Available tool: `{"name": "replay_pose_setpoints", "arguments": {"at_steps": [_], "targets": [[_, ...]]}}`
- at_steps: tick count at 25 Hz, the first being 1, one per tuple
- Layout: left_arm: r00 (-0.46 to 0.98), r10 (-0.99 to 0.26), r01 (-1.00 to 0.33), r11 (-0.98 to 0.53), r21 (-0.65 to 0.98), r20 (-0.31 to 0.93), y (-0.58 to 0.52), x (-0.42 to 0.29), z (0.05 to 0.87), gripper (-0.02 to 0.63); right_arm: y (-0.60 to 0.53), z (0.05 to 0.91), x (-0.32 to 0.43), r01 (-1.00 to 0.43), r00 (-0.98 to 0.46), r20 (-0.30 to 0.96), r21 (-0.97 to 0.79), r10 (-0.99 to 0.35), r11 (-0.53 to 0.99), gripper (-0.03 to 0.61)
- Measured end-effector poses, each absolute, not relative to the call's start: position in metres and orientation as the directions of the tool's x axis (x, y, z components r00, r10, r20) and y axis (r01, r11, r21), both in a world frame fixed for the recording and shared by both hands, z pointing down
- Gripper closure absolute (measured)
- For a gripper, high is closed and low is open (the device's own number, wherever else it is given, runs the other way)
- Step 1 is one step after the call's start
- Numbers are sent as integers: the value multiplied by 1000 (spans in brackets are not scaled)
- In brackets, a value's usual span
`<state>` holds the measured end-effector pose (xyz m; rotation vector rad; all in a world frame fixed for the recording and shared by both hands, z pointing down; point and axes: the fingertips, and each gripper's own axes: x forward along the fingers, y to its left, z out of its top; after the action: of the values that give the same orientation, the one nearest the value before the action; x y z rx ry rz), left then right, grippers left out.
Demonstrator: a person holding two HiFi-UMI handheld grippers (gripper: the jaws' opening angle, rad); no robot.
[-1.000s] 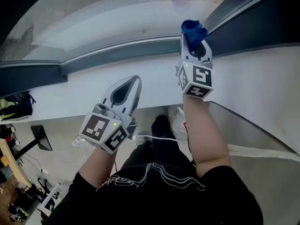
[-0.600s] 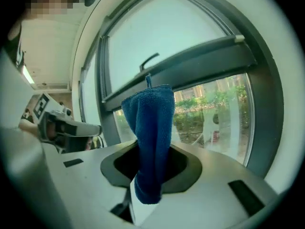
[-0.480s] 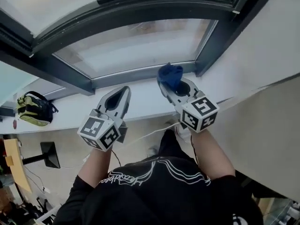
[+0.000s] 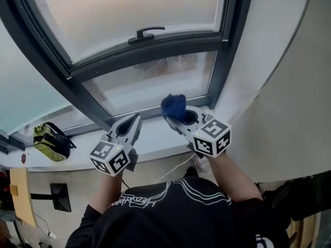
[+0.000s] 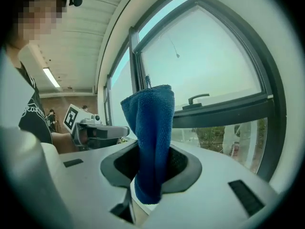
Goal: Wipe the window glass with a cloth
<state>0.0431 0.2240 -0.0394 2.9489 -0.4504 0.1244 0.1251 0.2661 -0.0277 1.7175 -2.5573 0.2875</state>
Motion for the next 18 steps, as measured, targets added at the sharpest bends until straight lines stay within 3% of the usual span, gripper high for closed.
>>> {"name": "replay_pose_setpoints", "arguments": {"at_steps": [18], "targets": [[961,-251,-266,-955,133,119,245,33,-41,611,279,-32,101,-915,-393,133,-151,-910,373,486]]}}
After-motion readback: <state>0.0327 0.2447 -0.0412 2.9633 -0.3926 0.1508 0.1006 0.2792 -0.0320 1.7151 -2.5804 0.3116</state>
